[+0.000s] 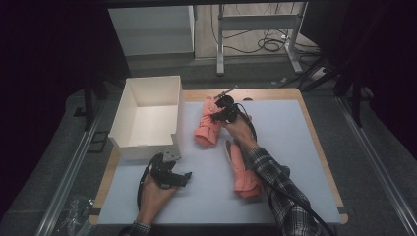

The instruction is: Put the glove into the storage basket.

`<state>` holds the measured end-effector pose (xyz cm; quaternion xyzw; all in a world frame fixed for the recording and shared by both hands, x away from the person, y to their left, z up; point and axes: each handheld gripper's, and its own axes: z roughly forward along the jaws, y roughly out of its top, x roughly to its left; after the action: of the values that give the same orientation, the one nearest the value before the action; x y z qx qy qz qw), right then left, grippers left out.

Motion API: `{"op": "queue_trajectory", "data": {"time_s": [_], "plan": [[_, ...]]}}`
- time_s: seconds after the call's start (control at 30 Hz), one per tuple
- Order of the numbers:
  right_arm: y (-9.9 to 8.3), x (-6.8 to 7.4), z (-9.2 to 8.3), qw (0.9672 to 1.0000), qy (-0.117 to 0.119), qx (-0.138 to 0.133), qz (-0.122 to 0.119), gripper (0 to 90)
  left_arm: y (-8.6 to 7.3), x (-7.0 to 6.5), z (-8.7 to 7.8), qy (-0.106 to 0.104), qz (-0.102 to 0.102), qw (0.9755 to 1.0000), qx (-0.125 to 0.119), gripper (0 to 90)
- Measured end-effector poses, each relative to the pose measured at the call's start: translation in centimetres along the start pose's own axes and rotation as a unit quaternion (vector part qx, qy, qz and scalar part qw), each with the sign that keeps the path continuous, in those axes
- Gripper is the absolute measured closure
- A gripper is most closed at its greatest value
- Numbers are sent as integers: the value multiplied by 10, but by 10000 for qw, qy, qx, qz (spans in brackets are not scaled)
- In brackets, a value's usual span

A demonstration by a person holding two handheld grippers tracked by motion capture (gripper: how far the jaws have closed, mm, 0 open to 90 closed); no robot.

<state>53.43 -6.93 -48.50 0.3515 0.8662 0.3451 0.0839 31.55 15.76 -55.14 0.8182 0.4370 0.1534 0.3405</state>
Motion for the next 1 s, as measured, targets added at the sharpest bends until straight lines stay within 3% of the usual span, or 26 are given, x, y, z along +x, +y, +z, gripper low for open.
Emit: {"op": "queue_trajectory", "data": {"time_s": [0.63, 1.0], "plan": [[0, 14, -73, 9987, 339, -260, -282, 861, 0, 0, 0, 1, 6, 10000, -3, 25], [-23, 26, -126, 9960, 647, -285, -550, 861, 0, 0, 0, -2, -1, 10000, -1, 25]]}}
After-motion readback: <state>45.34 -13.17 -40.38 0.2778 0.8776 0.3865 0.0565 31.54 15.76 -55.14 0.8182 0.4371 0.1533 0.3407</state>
